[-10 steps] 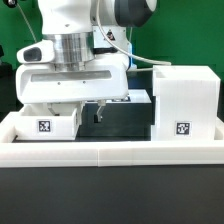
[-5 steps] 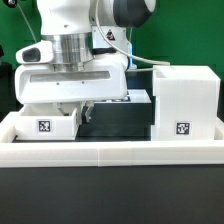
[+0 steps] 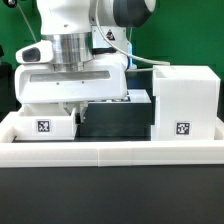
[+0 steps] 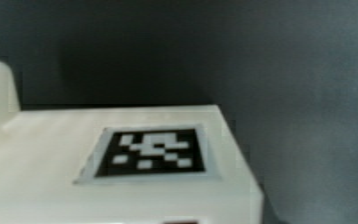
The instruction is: Assemble drawer
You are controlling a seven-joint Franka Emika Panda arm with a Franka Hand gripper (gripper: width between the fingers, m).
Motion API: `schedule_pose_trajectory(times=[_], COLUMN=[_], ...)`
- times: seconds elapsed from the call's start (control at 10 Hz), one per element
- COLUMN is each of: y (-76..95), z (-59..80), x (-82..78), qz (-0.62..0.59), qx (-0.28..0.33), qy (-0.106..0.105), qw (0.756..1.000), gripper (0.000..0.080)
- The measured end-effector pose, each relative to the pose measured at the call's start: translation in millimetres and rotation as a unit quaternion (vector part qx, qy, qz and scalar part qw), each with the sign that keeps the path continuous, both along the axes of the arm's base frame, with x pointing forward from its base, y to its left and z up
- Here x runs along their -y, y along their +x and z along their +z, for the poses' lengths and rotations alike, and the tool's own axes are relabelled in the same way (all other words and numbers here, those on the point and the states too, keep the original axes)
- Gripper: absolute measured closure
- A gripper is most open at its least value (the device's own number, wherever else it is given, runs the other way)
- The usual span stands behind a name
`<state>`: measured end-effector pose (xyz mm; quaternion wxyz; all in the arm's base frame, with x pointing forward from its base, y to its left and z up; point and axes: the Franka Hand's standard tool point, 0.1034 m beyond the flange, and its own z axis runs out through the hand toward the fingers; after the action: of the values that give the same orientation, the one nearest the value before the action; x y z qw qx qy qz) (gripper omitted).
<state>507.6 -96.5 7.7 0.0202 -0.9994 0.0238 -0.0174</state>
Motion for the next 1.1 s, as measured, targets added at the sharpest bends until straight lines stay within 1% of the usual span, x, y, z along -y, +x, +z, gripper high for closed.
schedule_pose_trajectory(times=[0.4,0.5,0.8,0.9,1.1], y=[0.5,2.0,12.2,10.0,8.2], z=[1.4,7.2,39.5,34.8,31.7], x=[-1.7,-8.1,-26.3,-22.7,-20.1], qz=[0.002,0.006,-0.009,-0.001,0.108], qx=[-0.001,-0.004,0.003,0.003,0.004], qy=[0.001,0.006,0.022,0.018,0.010], qw=[1.000,1.000,1.000,1.000,0.994], gripper=[0.0758,0.0758,0.0758,0.0758,0.0758])
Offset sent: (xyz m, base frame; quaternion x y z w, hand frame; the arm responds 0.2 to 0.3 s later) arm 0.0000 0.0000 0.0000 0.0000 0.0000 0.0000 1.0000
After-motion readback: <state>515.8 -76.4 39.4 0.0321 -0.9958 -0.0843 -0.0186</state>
